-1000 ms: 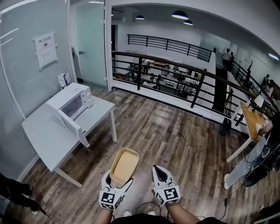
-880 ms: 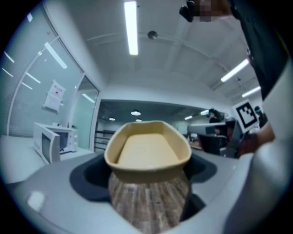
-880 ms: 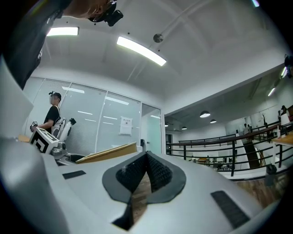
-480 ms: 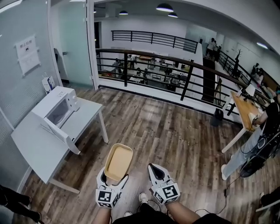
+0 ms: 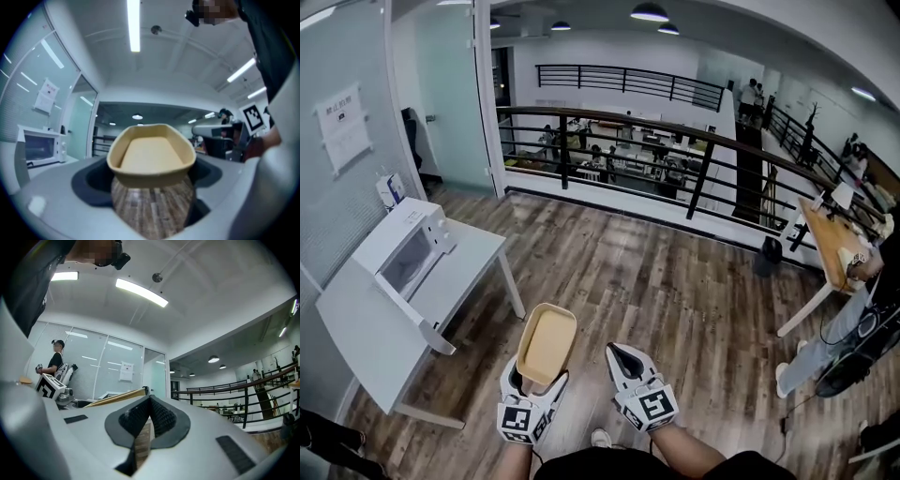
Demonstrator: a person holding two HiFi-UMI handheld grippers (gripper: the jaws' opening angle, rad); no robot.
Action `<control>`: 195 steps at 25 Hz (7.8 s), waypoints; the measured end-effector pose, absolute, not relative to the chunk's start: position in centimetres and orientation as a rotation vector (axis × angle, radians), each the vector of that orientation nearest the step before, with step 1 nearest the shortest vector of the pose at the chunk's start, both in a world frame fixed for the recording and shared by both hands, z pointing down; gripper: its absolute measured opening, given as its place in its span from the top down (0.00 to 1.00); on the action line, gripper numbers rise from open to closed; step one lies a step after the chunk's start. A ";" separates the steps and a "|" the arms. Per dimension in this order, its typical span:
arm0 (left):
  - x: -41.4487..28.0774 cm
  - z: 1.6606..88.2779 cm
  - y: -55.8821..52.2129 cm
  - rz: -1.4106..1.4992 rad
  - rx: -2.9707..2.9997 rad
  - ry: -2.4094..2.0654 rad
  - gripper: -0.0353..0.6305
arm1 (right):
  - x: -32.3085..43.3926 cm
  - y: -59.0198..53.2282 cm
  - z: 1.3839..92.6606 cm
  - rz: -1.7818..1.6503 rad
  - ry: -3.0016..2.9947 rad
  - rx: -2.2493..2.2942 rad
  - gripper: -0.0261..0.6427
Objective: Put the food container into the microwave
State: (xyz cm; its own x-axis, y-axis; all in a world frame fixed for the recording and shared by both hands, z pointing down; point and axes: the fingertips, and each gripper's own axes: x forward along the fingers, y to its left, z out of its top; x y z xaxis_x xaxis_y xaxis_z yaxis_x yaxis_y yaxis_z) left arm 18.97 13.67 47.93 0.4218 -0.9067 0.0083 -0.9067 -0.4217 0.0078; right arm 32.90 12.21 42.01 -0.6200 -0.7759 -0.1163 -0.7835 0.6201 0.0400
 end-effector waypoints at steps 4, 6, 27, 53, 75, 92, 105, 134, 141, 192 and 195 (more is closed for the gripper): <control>19.9 48.4 10.6 0.010 2.608 -1.703 0.22 | 34.4 9.0 42.3 0.134 2.766 -1.308 0.95; 19.9 48.6 9.4 0.009 2.583 -1.724 0.22 | 35.0 7.7 42.4 0.135 2.771 -1.301 0.95; 16.1 50.0 -6.2 -0.032 2.524 -1.734 0.22 | 31.6 -7.5 42.0 0.145 2.756 -1.350 0.95; 1.8 49.8 -19.3 -0.061 2.473 -1.837 0.22 | 15.0 -22.0 43.8 0.105 2.855 -1.183 0.95; -7.7 49.6 -29.7 -0.074 2.028 -2.323 0.22 | 5.6 -40.8 43.9 0.109 2.944 -0.736 0.95; -15.2 51.1 -26.8 0.001 1.748 -2.512 0.22 | -5.8 -40.1 46.3 -0.007 3.078 -0.354 0.95; -23.3 53.7 -22.8 -0.029 1.557 -2.552 0.22 | -18.3 -36.7 45.7 0.095 3.130 -0.117 0.95; -35.5 62.1 -20.5 0.072 1.018 -2.698 0.22 | -32.5 -31.7 55.3 0.051 3.287 0.391 0.95; -39.9 64.4 -21.7 0.117 0.945 -2.710 0.22 | -34.9 -33.1 57.7 0.037 3.309 0.427 0.95; -40.5 62.0 -21.0 0.108 0.824 -2.742 0.36 | -35.5 -29.2 55.9 0.033 3.203 0.460 0.95; -38.8 60.1 -20.4 0.131 0.865 -2.786 0.54 | -35.2 -28.4 54.1 0.057 3.167 0.439 0.95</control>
State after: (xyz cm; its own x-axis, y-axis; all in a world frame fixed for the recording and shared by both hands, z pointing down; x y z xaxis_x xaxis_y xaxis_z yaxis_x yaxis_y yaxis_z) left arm -38.76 -20.41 60.05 -0.8021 -0.5487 0.2356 -0.5684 0.8225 -0.0199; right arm -35.19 -28.38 54.10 -0.9607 0.2708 0.0604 0.2728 0.9617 0.0275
